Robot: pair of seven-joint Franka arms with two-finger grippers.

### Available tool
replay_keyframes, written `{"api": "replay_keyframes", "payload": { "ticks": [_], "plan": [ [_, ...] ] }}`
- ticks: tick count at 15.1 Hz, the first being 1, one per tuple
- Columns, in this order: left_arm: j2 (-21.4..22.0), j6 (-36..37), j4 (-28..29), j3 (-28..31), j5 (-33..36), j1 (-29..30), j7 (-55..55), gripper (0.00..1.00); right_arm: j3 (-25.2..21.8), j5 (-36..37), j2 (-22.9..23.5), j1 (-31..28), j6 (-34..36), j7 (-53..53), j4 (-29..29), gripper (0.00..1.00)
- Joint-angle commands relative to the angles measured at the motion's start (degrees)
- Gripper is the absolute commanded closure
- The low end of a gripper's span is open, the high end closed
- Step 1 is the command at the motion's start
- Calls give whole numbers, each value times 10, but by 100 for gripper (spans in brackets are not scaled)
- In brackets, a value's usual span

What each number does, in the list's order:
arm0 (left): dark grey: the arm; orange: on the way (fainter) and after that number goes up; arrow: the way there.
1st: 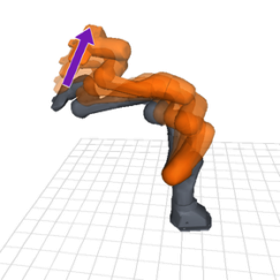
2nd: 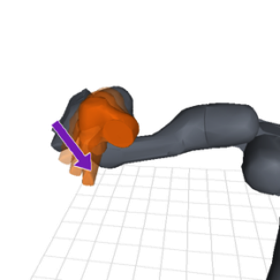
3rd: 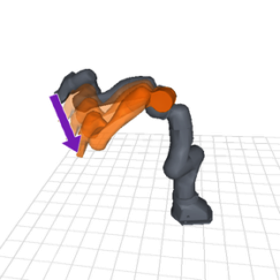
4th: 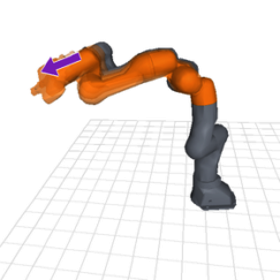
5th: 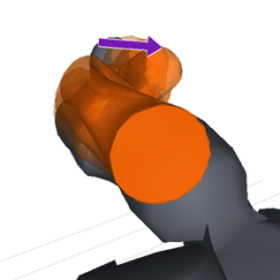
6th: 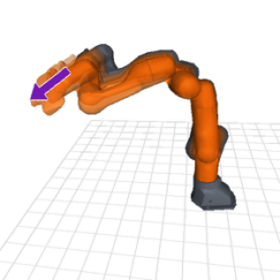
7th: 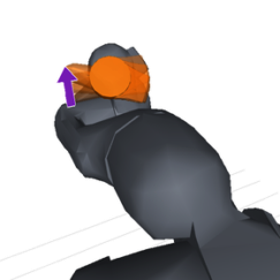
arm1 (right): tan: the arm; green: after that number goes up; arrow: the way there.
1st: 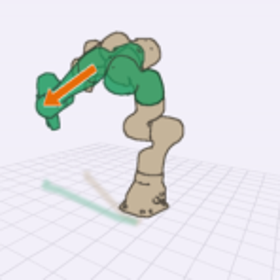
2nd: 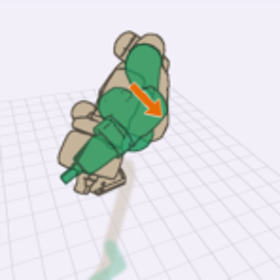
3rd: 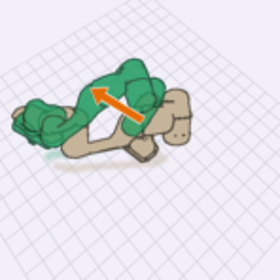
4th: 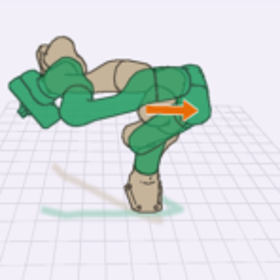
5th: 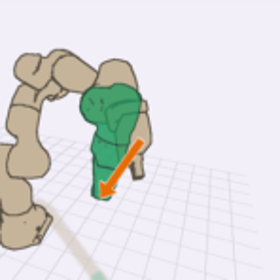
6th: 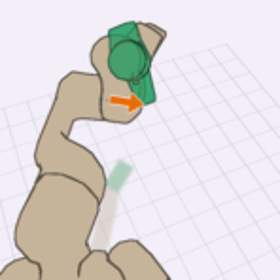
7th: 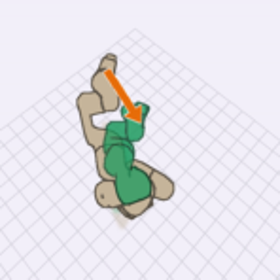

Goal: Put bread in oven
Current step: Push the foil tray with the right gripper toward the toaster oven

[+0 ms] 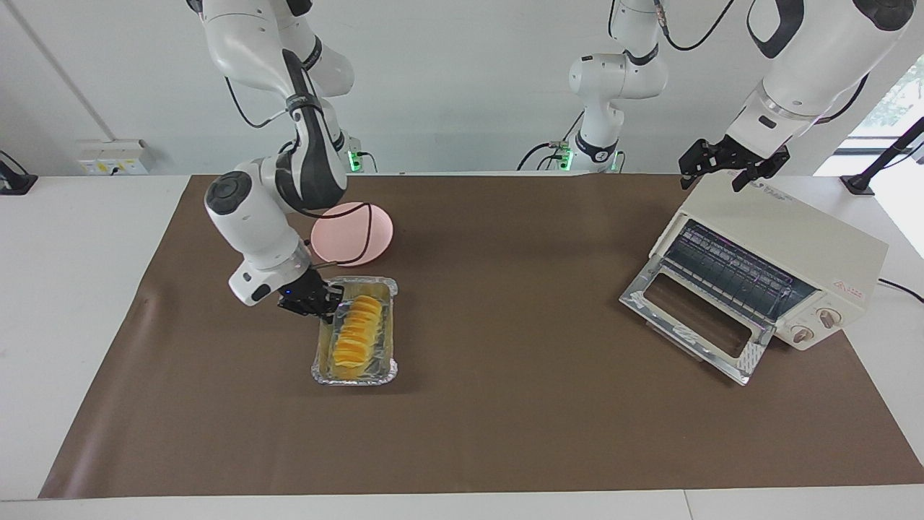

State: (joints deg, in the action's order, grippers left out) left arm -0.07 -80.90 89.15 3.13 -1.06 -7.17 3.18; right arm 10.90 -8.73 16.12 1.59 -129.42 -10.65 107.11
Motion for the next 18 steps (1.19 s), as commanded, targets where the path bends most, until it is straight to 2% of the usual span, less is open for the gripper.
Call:
{"api": "replay_keyframes", "payload": {
  "ticks": [1, 4, 8, 10, 15, 16, 17, 18],
  "plan": [
    [17, 0, 17, -2, -6, 6, 2, 0, 1, -8, 1, 63, 1, -86, -20, 100],
    [17, 0, 17, -2, -7, 6, 2, 0, 1, -8, 9, 122, -4, -140, -28, 100],
    [17, 0, 17, -2, -7, 6, 2, 0, 0, -8, 58, 203, -78, -215, -27, 100],
    [17, 0, 17, -2, -7, 6, 2, 0, 1, -6, 73, 218, -103, -219, -27, 100],
    [17, 0, 17, -2, -7, 6, 2, 0, 0, -6, 81, 244, -104, -236, -19, 100],
    [17, 0, 17, -2, -7, 6, 2, 0, 0, -5, 81, 244, -102, -236, -17, 96],
    [17, 0, 17, -2, -7, 6, 2, 0, 0, -5, 80, 244, -101, -237, -14, 33],
    [17, 0, 17, -2, -7, 6, 2, 0, 0, -5, 79, 244, -95, -241, -14, 10]
  ]
}}
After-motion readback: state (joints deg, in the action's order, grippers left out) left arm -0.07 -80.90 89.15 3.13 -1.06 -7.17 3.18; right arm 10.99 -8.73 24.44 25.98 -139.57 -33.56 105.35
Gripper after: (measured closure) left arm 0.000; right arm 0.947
